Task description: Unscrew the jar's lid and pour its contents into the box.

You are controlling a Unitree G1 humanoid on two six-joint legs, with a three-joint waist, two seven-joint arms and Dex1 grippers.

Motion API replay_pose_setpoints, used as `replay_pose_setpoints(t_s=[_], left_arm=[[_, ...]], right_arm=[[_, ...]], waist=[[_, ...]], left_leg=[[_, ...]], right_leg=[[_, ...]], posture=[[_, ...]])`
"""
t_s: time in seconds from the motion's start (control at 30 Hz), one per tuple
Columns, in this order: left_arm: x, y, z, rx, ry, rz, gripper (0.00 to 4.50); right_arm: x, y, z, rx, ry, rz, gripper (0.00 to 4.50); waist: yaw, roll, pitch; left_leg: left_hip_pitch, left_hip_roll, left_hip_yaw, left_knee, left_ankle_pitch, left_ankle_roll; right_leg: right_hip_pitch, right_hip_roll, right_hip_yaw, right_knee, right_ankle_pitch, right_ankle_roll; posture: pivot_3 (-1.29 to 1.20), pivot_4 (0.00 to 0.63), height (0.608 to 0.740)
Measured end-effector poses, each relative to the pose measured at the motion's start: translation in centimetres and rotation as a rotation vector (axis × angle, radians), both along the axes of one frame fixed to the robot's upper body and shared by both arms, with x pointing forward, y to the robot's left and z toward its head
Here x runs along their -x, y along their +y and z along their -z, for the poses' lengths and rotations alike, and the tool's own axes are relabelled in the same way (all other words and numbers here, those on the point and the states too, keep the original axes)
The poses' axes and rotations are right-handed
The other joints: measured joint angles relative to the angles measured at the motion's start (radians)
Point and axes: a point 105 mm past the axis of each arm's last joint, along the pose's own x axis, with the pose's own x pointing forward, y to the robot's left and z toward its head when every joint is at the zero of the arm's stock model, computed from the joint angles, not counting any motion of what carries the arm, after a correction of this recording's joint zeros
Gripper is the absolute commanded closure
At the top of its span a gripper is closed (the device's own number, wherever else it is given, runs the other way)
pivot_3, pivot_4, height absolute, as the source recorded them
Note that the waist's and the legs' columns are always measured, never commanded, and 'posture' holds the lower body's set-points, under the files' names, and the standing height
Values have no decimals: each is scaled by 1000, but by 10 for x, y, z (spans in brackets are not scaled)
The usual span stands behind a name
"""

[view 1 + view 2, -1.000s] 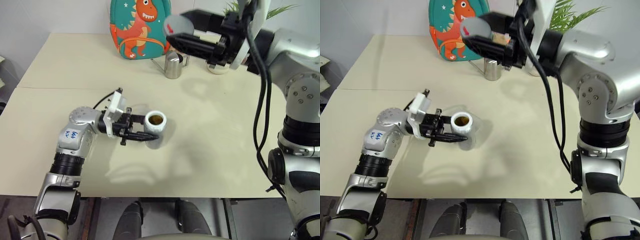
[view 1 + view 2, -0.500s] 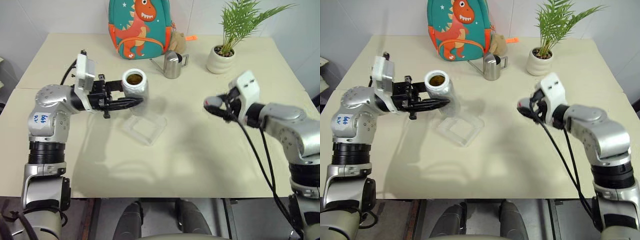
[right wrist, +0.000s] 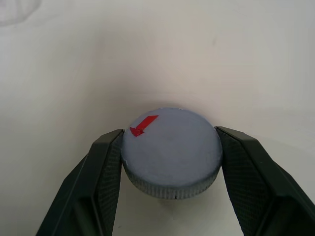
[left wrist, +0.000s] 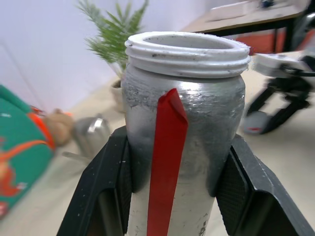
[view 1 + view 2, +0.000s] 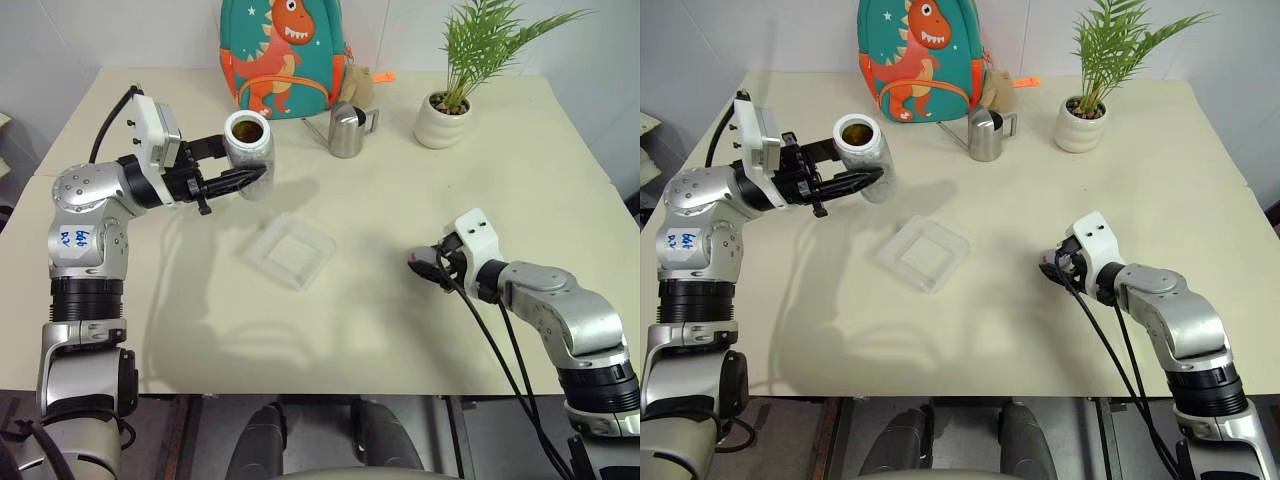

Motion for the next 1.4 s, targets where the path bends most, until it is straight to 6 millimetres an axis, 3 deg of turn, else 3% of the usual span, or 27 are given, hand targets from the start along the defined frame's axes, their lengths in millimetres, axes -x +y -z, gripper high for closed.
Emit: replay_pose_setpoints(t_s=[0.1, 0.3, 0.43, 0.57, 0.73, 1.13, 1.4], left_arm=[[-4, 3, 0, -20, -41, -46, 2651], [-9, 7, 0, -63, -108, -114, 2651], [-10, 8, 0, -135, -175, -141, 2651], [-13, 5, 3, -233, -246, -153, 2651], [-15, -1, 10, -416, -356, -142, 2651], [-12, -29, 25, -835, -730, 29, 2651], [-3, -54, 25, -1115, -1103, 219, 2651]], right_arm=[[2, -2, 3, -4, 7, 1, 13], [8, -5, 2, 0, 11, -25, 13], [16, -9, -20, -28, -64, -87, 13], [31, -1, -43, -80, -131, -218, 13], [45, 9, -54, -121, -134, -339, 13], [77, 18, -75, -226, -130, -527, 13], [74, 13, -73, -198, -143, -509, 13]], waist=[[1, 0, 0], [1, 0, 0], [2, 0, 0], [2, 0, 0], [2, 0, 0], [7, -1, 0], [17, -1, 0]], left_leg=[[0, 0, 0, 0, 0, 0], [0, 0, 0, 0, 0, 0], [0, 0, 0, 0, 0, 0], [0, 0, 0, 0, 0, 0], [1, 0, 0, 1, 0, 0], [0, 0, 0, 1, 0, 0], [0, -1, 1, 2, 1, 0]], right_leg=[[0, 0, 0, 0, 0, 0], [0, 0, 0, 0, 0, 0], [0, 0, 0, 0, 0, 0], [0, 0, 0, 0, 0, 0], [1, 0, 0, 1, 0, 1], [2, 0, 0, 0, 1, 2], [2, 0, 0, 0, 1, 3]], posture=[[0, 150, 740], [0, 150, 740], [0, 150, 740], [0, 150, 740], [0, 150, 740], [0, 150, 740], [0, 150, 740]])
